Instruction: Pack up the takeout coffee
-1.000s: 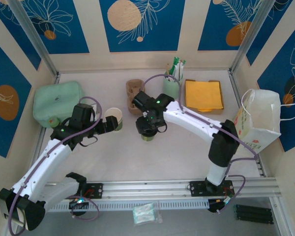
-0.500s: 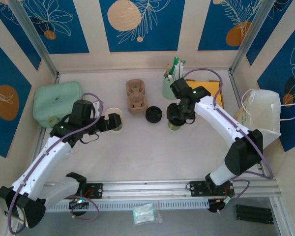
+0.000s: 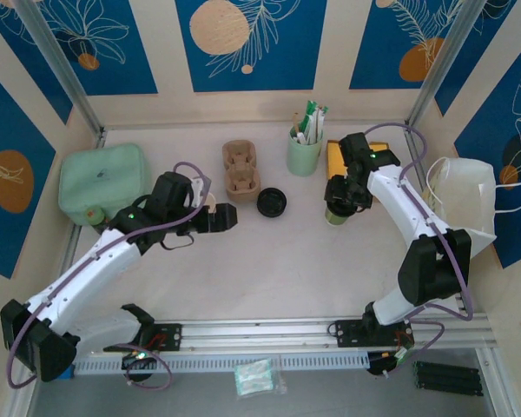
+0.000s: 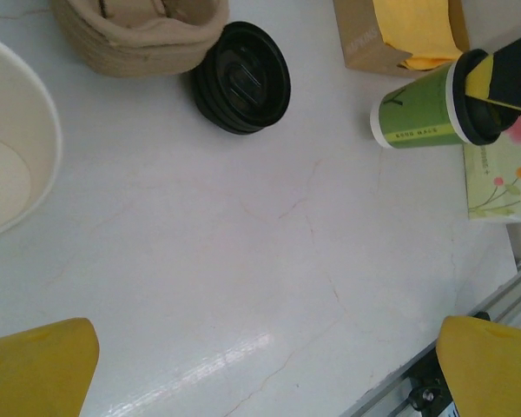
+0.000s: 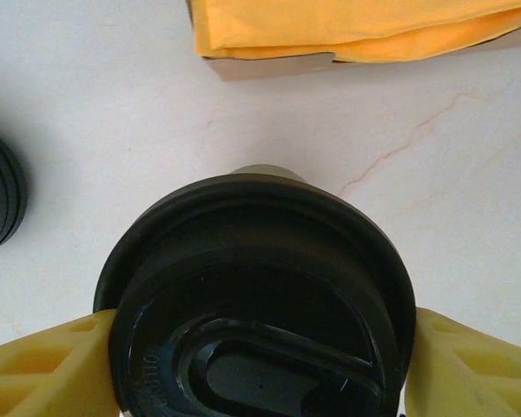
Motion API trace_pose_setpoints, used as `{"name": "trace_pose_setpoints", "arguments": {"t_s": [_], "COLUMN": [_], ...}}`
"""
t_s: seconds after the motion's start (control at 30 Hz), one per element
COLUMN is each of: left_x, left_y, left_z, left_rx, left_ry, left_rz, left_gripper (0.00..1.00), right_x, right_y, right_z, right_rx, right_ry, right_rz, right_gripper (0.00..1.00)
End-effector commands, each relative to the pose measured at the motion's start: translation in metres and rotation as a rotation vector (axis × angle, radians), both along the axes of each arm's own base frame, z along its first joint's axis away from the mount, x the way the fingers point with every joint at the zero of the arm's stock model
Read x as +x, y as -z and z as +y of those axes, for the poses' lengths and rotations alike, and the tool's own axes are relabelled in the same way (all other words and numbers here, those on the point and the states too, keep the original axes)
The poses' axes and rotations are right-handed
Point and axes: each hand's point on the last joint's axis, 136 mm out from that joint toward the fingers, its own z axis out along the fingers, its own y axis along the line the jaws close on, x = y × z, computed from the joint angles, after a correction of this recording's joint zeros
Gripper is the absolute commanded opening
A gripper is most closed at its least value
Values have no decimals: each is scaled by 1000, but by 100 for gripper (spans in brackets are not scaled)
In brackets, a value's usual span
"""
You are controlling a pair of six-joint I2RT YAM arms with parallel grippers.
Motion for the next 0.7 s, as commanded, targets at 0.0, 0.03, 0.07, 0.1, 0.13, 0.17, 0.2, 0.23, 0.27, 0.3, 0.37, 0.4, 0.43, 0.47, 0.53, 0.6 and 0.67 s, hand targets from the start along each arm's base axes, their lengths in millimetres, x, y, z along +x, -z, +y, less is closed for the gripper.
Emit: {"name": "trace_pose_setpoints", "arguments": {"t_s": [0.0, 0.03, 0.07, 0.1, 0.13, 0.17, 0.2, 0.23, 0.27, 0.3, 0.37, 0.4, 0.43, 0.47, 0.53, 0.6, 0.67], "left_x": [6, 6, 6, 6, 6, 6, 6, 5, 5, 5, 5, 4, 5, 4, 4, 4, 4], "left_y": [-15, -14, -14, -13, -12, -12, -12, -11, -12, -12, -12, -12, -12, -11, -11, -11, -10], "left_z": [-9, -11, -12, -14, -15, -16, -16, -17, -17, -18, -17, -17, -17, -18, -17, -18, -19], "left_rx": [-15, -10, -8, -4, -2, -1, 0, 1, 1, 3, 6, 6, 6, 8, 9, 9, 10], "left_ry": [-1, 1, 3, 6, 8, 9, 10, 9, 10, 12, 10, 12, 10, 11, 9, 9, 14], "left_rz": [-44, -42, -43, -42, -41, -42, -43, -40, -42, -41, -42, -43, -44, -41, -41, -40, -37], "left_gripper": [99, 99, 99, 99, 100, 99, 99, 99, 100, 99, 99, 99, 99, 99, 99, 100, 100], "right_x": [2, 2, 3, 3, 3, 3, 3, 3, 3, 2, 2, 1, 2, 1, 1, 2, 1], "right_y": [8, 12, 15, 19, 24, 29, 33, 38, 42, 45, 48, 48, 47, 47, 44, 42, 39], "right_z": [0, 0, -1, -1, 0, 0, 0, 0, 0, 0, 1, 1, 2, 2, 2, 2, 2], "right_rx": [18, 19, 18, 19, 19, 21, 19, 16, 15, 14, 9, 8, 7, 8, 8, 8, 8], "right_ry": [-15, -13, -12, -10, -9, -10, -8, -8, -8, -10, -15, -16, -18, -17, -18, -16, -17], "right_rz": [13, 23, 29, 37, 47, 57, 68, 80, 92, 99, 108, 108, 104, 104, 98, 92, 86], "right_gripper": [70, 70, 70, 70, 70, 71, 71, 71, 73, 74, 77, 79, 81, 83, 87, 90, 92]}}
